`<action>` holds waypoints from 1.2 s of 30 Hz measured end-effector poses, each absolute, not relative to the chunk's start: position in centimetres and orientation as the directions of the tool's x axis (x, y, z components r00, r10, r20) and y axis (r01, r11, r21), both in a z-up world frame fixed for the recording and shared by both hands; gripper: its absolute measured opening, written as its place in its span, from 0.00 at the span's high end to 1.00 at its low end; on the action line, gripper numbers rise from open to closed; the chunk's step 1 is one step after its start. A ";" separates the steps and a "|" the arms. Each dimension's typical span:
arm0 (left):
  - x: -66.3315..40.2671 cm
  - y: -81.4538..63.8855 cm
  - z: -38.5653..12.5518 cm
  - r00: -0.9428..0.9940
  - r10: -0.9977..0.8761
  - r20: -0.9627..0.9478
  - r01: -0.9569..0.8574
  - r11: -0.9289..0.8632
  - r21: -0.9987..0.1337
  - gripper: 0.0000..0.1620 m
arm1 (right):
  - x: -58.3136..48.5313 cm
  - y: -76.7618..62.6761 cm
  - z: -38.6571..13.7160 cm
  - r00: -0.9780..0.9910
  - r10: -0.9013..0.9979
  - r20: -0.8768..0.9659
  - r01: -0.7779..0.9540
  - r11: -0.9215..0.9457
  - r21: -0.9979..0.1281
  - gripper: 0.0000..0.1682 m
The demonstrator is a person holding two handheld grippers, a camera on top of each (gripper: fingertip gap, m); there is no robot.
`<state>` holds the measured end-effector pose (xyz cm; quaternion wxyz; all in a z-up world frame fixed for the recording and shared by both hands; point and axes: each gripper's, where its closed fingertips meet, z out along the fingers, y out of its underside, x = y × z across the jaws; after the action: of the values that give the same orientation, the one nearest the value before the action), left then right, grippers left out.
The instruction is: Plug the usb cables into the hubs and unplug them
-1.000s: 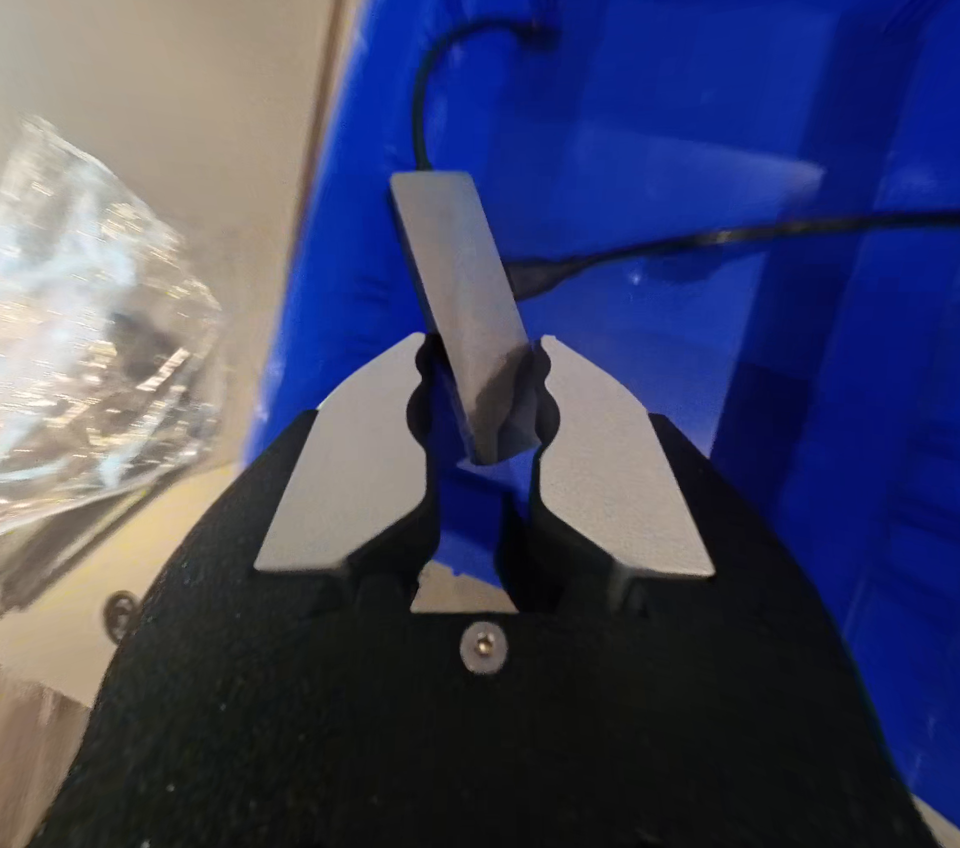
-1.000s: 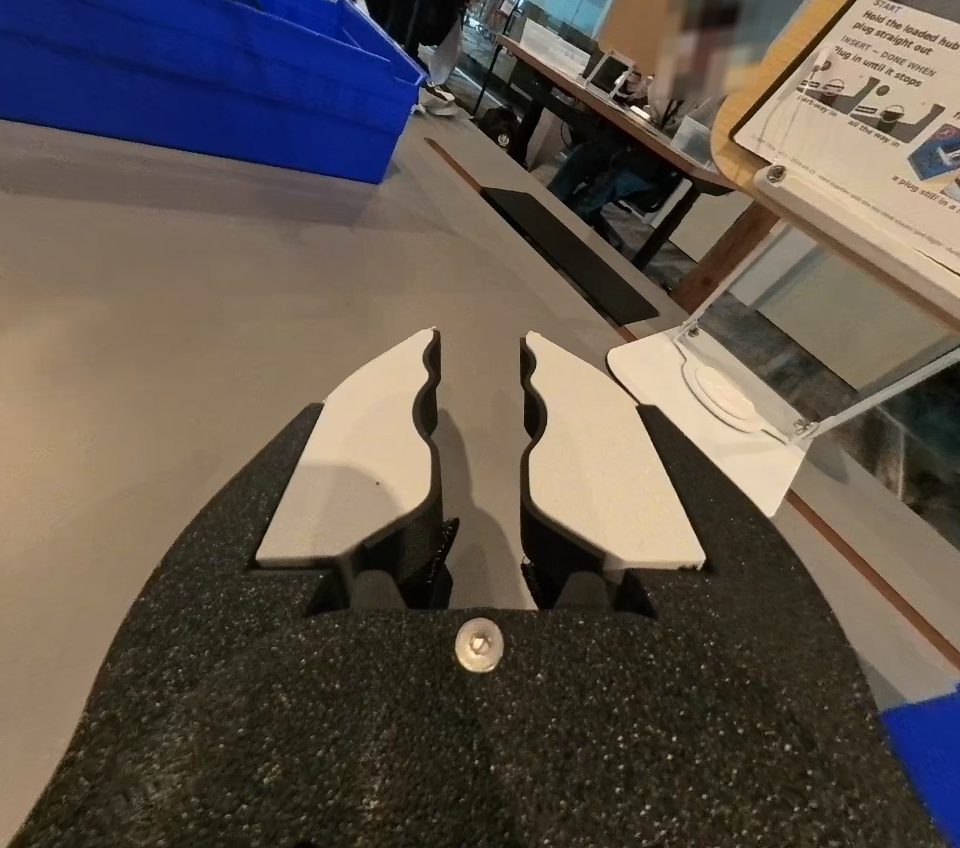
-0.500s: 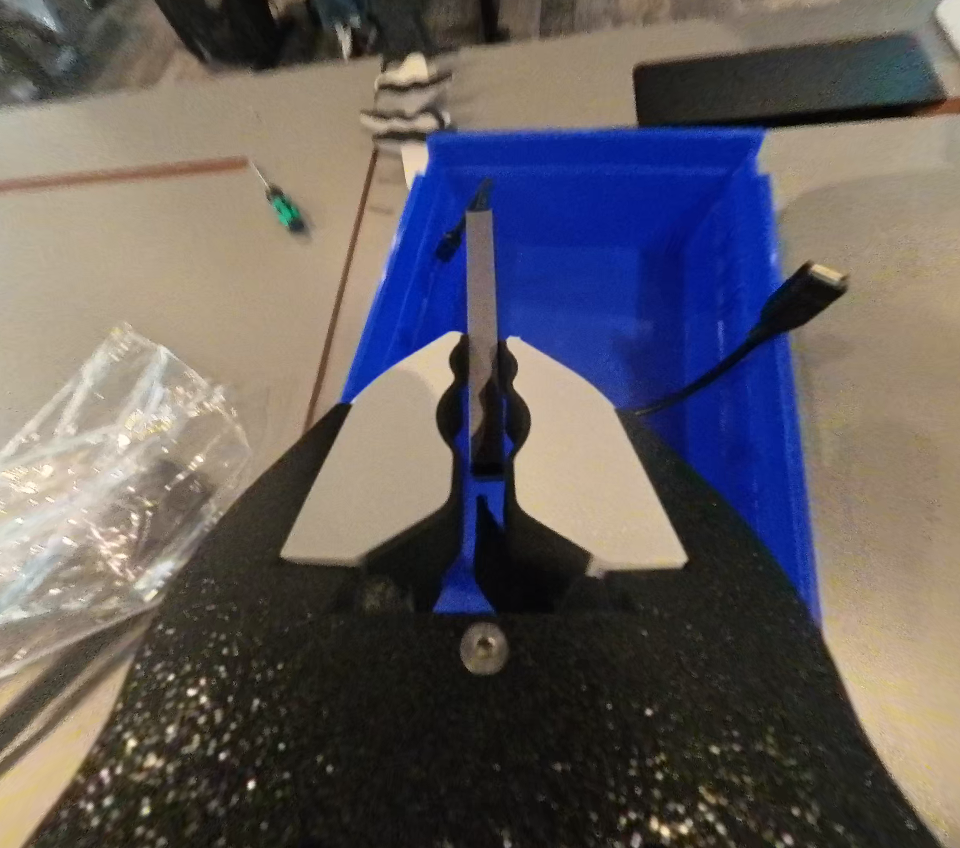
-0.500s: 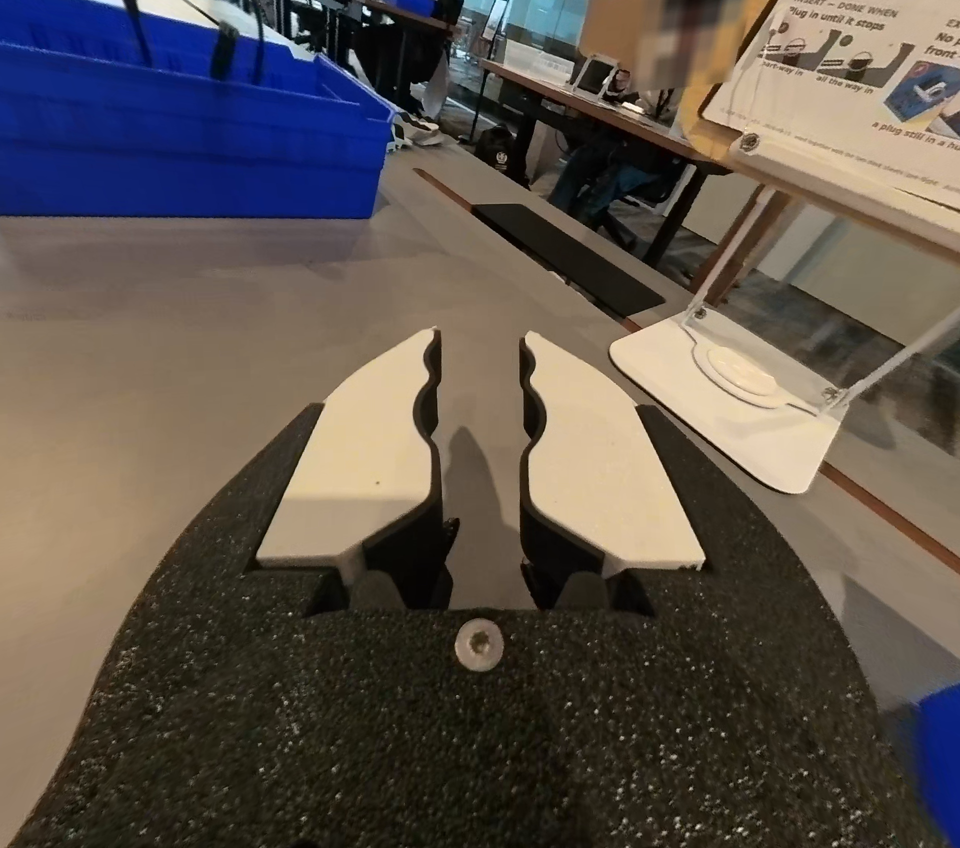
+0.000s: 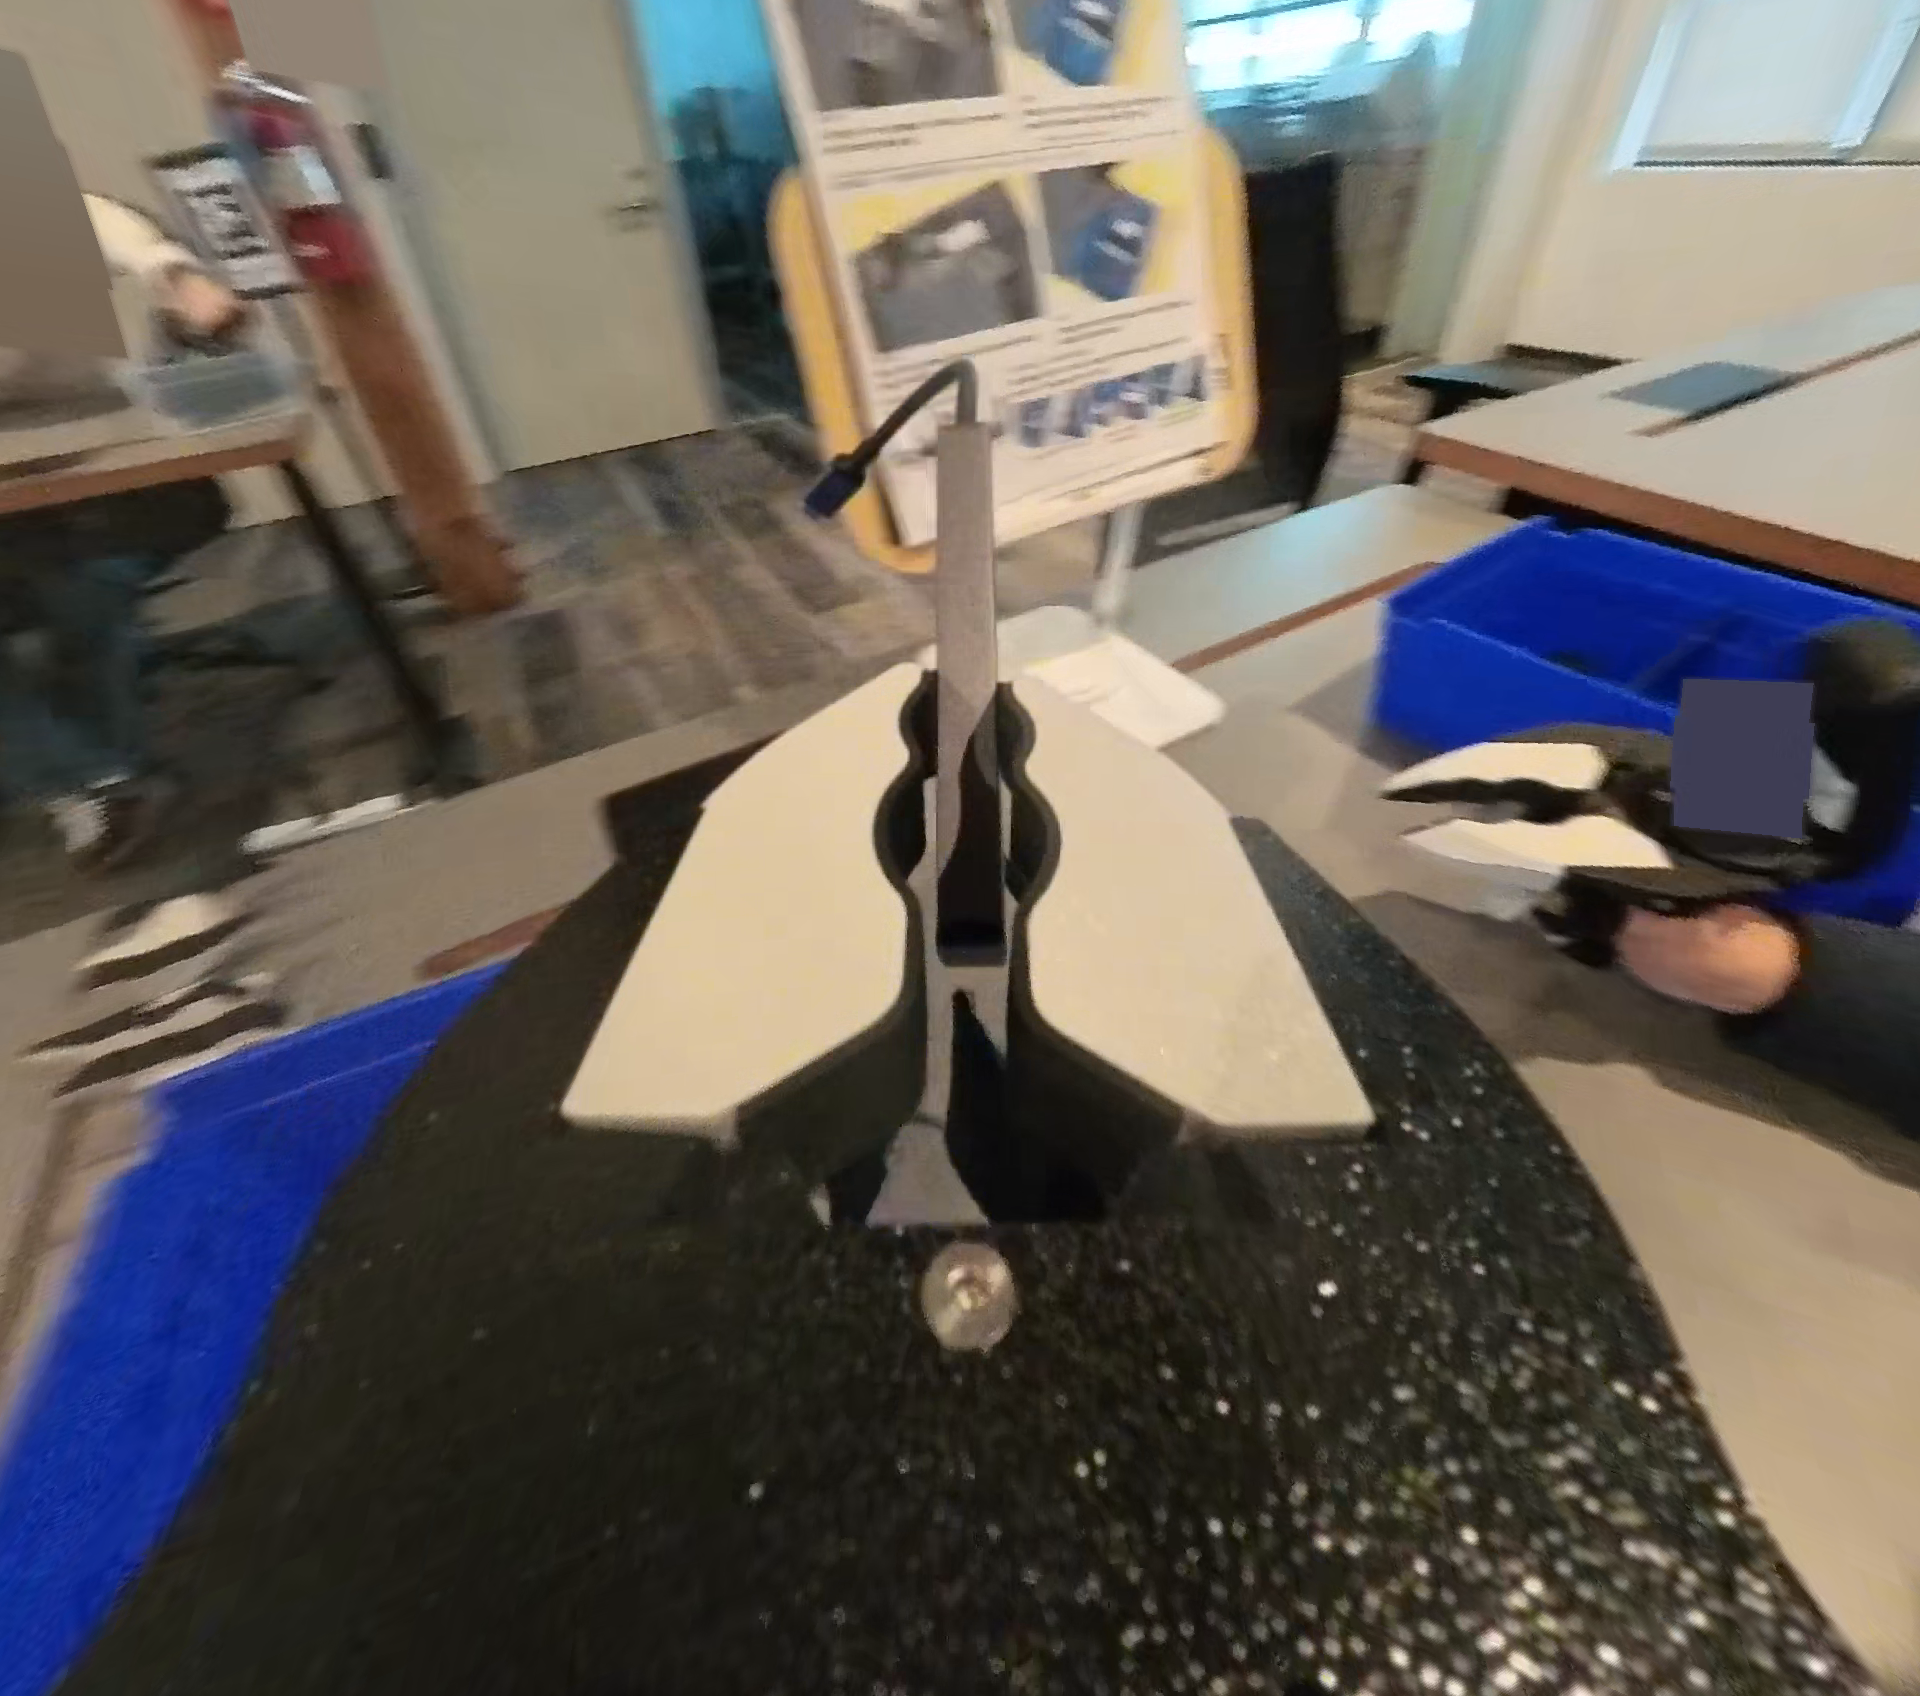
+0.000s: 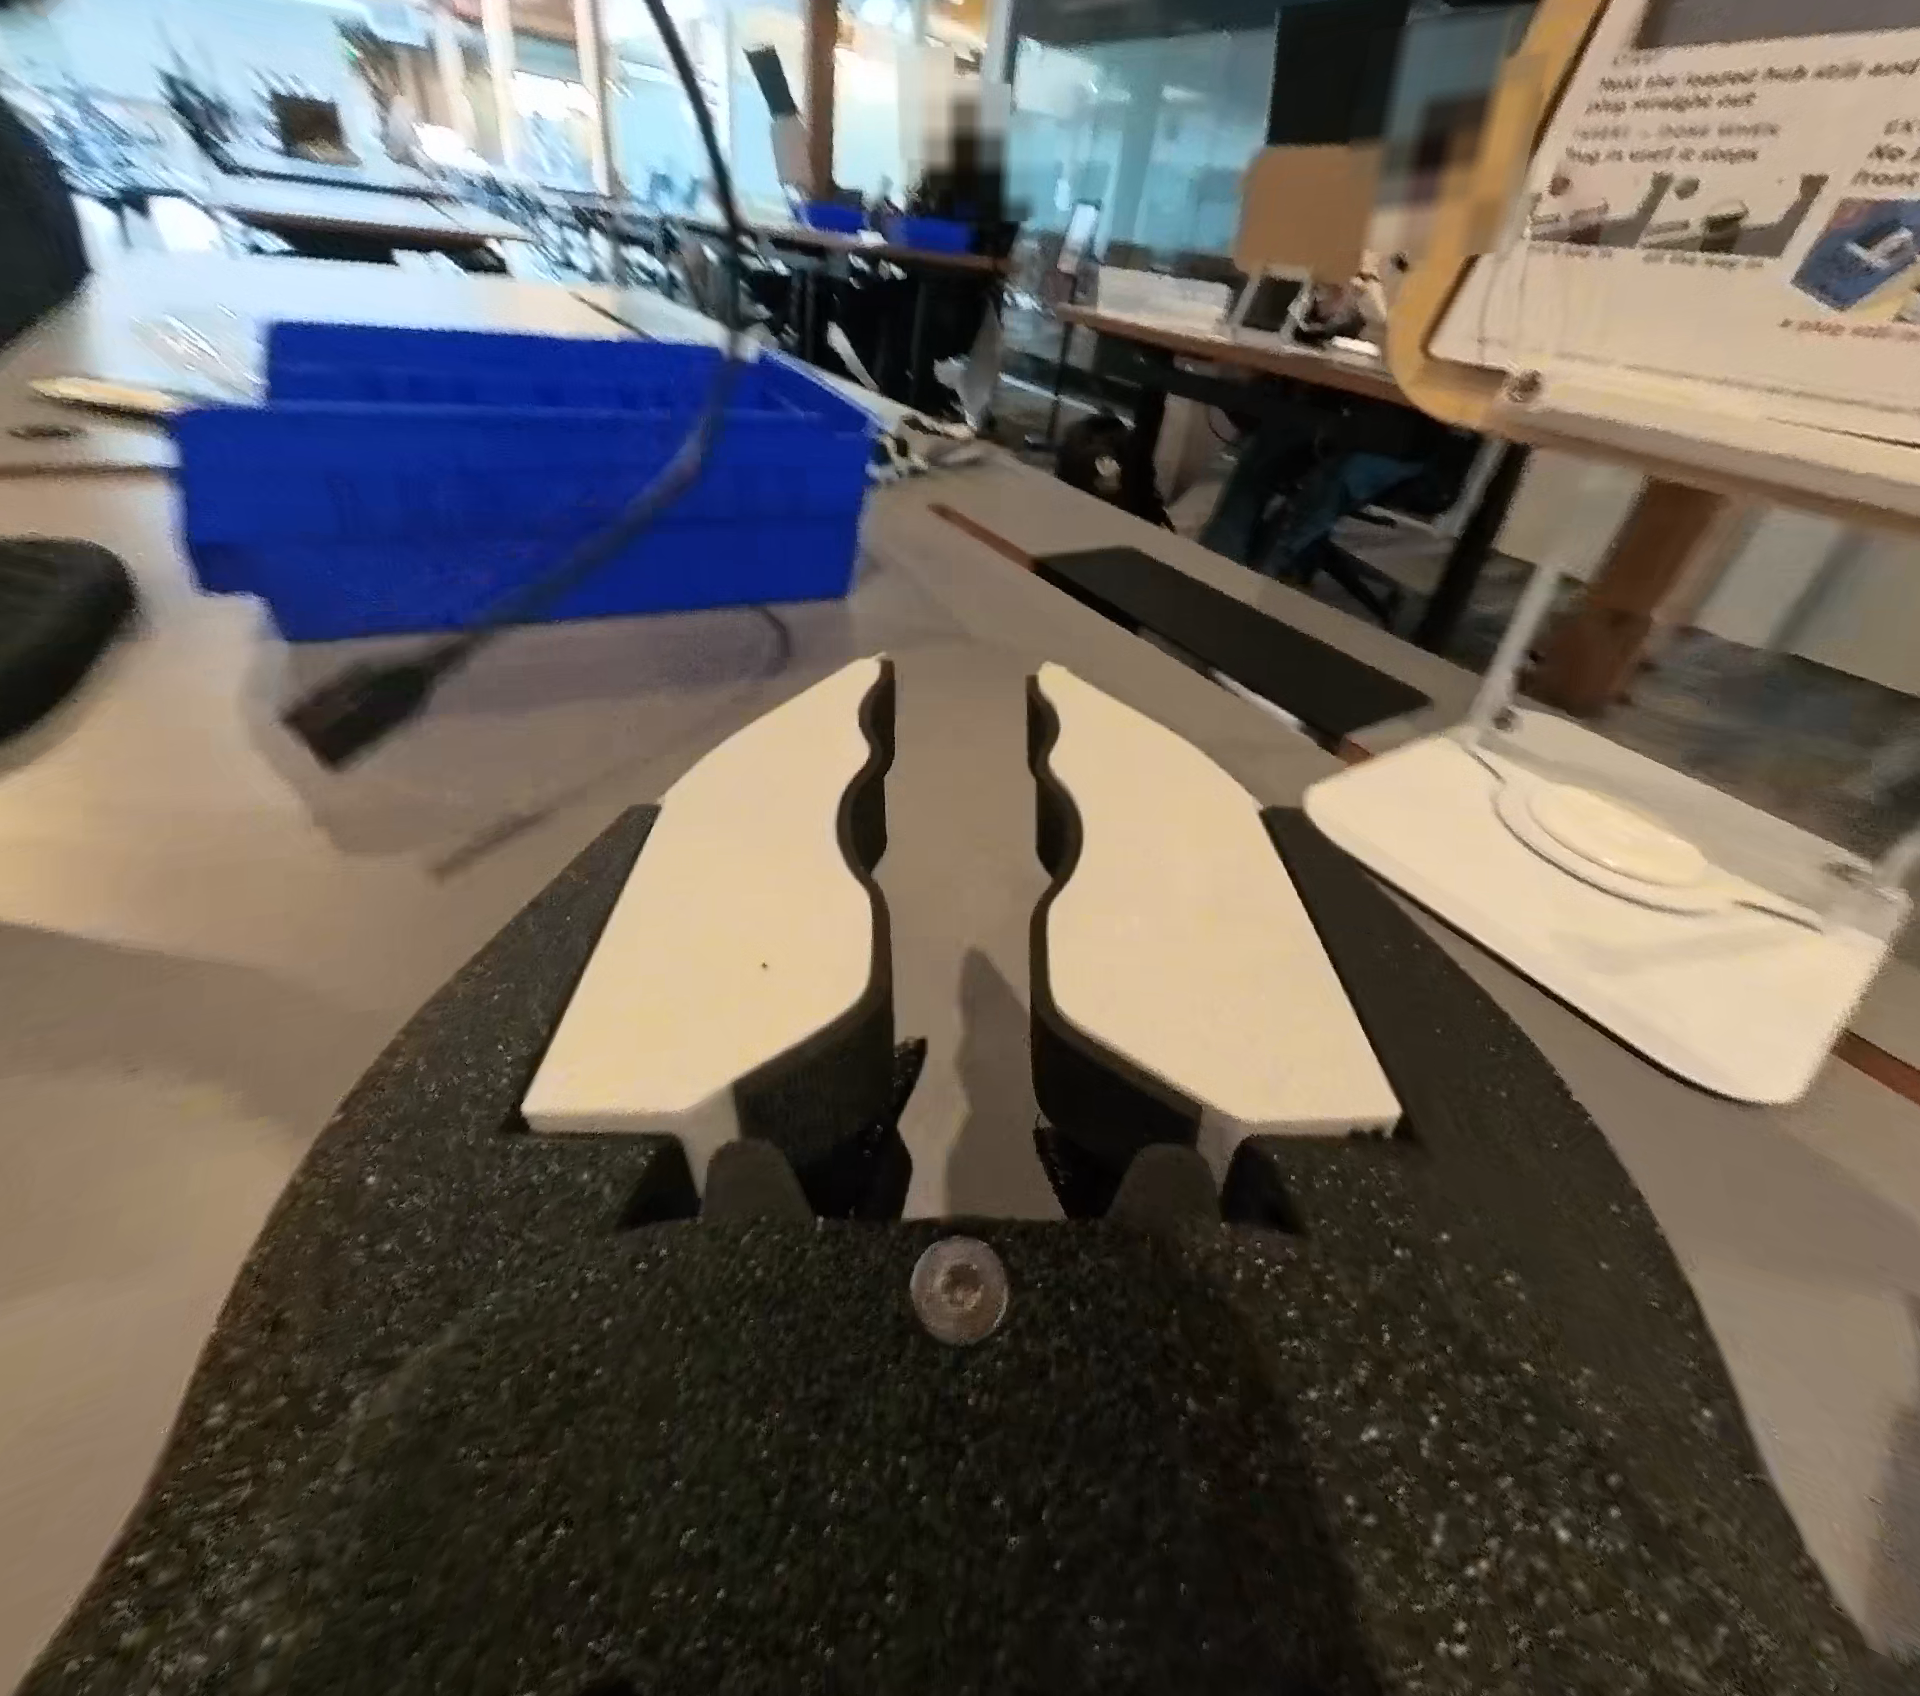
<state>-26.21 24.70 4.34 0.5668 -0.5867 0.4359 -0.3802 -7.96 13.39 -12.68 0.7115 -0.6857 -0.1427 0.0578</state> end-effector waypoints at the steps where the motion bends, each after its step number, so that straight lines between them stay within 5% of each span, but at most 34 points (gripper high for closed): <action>1: -24.8 23.6 3.5 0.283 -0.959 -0.026 -0.076 0.005 -0.997 0.94 | -8.3 13.1 -12.2 0.943 0.317 0.104 0.083 0.080 -0.993 0.86; 6: -19.1 19.7 -2.0 0.086 -0.986 0.143 -0.093 -0.151 -0.984 0.94 | -9.3 12.0 -11.5 0.874 0.486 -0.001 -0.033 0.058 -0.998 0.87; 16: -14.8 14.4 -9.7 -0.191 -0.900 0.392 -0.201 -0.355 -0.913 0.94 | -11.9 12.1 -13.1 0.730 0.649 -0.214 -0.163 -0.138 -0.977 0.72; 24: -13.5 12.1 -10.8 -0.297 -0.872 0.389 -0.214 -0.337 -0.917 0.94 | -13.3 11.4 -13.5 0.624 0.732 -0.274 -0.184 -0.203 -0.962 0.93; 28: -13.8 12.3 -11.4 -0.299 -0.878 0.374 -0.225 -0.316 -0.922 0.92 | -13.4 11.4 -13.8 0.647 0.728 -0.226 -0.109 -0.205 -0.973 0.94; 31: -13.9 11.5 -12.3 -0.325 -0.883 0.339 -0.291 -0.247 -0.924 0.81 | -14.0 11.0 -14.6 0.660 0.739 -0.138 0.018 -0.200 -0.980 0.94; 36: -14.4 9.9 -12.4 -0.420 -0.872 0.252 -0.305 -0.126 -0.944 0.93 | -15.2 10.0 -14.3 0.610 0.785 -0.112 0.059 -0.186 -0.981 0.95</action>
<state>-14.44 9.95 -12.35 0.2457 -0.4793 0.6139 -0.5771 -15.22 10.04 -14.33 0.5621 -0.6992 -0.3018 0.3225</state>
